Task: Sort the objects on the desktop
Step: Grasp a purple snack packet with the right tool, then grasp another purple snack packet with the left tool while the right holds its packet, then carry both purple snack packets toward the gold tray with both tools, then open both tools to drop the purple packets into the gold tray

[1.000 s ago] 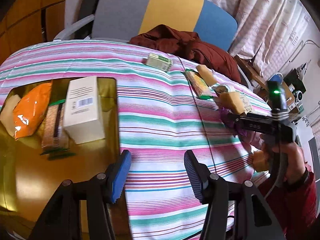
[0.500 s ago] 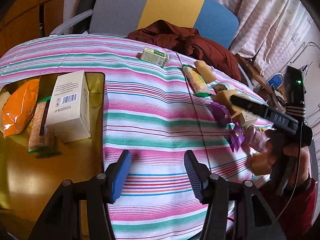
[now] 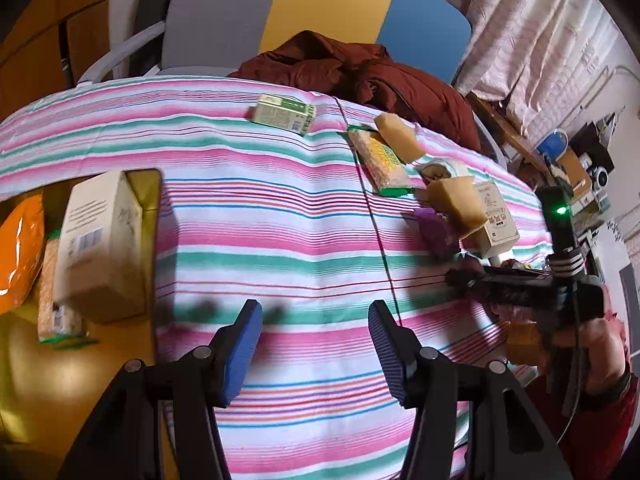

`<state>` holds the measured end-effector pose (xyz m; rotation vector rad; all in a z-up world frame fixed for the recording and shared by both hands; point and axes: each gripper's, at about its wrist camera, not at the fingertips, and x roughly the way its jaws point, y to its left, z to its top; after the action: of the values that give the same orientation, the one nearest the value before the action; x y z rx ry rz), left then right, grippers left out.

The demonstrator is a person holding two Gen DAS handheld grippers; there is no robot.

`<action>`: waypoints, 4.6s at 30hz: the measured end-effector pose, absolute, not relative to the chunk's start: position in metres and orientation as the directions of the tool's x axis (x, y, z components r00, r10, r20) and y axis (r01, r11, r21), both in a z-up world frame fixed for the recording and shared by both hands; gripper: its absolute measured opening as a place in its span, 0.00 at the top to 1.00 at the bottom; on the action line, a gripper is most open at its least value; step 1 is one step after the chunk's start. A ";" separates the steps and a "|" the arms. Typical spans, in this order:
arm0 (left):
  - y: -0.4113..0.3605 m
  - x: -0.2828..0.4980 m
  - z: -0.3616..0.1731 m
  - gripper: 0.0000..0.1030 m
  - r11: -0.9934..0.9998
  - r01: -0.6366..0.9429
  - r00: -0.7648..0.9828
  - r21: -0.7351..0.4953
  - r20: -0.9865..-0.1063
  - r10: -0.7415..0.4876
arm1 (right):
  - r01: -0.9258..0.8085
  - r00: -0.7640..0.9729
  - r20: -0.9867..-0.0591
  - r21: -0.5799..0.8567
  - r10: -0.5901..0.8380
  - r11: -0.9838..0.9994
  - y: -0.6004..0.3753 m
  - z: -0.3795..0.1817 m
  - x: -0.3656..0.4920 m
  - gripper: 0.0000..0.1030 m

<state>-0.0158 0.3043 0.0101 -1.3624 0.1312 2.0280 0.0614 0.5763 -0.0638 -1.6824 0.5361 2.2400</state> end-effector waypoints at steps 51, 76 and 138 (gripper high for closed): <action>0.435 -0.014 -0.045 0.58 -0.554 -0.767 -0.083 -0.324 -0.806 0.586 | -0.575 -0.230 -0.960 0.004 0.157 -0.818 0.641 -0.062 0.096 0.46; 0.281 0.030 -0.046 0.58 -0.559 -0.621 -0.054 -0.549 -0.682 0.729 | -0.267 -0.392 -0.900 0.311 -0.192 -0.912 0.516 -0.045 0.083 0.47; 0.016 -0.058 -0.001 0.48 -0.938 -0.144 -0.521 -0.316 -0.781 0.343 | 0.096 -0.595 -0.750 0.292 -0.290 -0.952 0.261 0.037 -0.048 0.08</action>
<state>-0.0576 0.0156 -0.0011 -1.3534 -0.3067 2.4995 -0.0476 0.2605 0.0365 -1.4761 0.3762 2.9947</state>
